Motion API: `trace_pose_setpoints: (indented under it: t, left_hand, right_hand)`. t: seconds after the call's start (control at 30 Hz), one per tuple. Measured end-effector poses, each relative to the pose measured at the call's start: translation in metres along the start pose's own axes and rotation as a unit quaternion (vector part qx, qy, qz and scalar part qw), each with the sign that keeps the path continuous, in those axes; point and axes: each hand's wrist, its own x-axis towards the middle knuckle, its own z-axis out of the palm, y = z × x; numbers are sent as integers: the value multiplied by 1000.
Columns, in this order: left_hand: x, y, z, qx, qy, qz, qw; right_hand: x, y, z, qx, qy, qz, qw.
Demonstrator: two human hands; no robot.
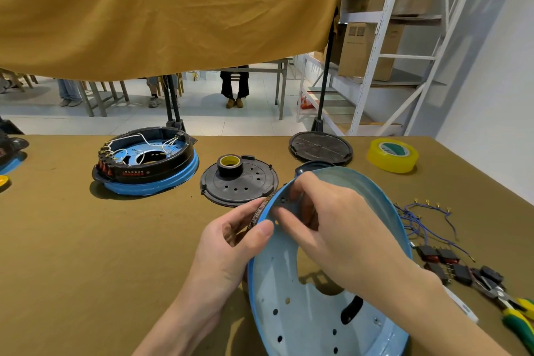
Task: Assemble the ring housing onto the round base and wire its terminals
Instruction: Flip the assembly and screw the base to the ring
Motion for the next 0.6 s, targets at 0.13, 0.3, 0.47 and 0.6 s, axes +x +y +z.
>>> trace_pose_setpoints:
  t: [0.13,0.3,0.47,0.6]
  left_hand:
    - [-1,0,0,9,-1,5,1000]
    - [-1,1,0,11,-10,7,1000]
    - [0,2,1,10,-11,5,1000]
    - [-1,1,1,6,-12,-1,1000]
  right_hand:
    - [-2,-1,1,-14,14,-4,1000]
    - [0,1,0,-4,10,11,1000]
    - [-2,6,5,37,81,25,996]
    - [-1,7,9,68,98,33,992]
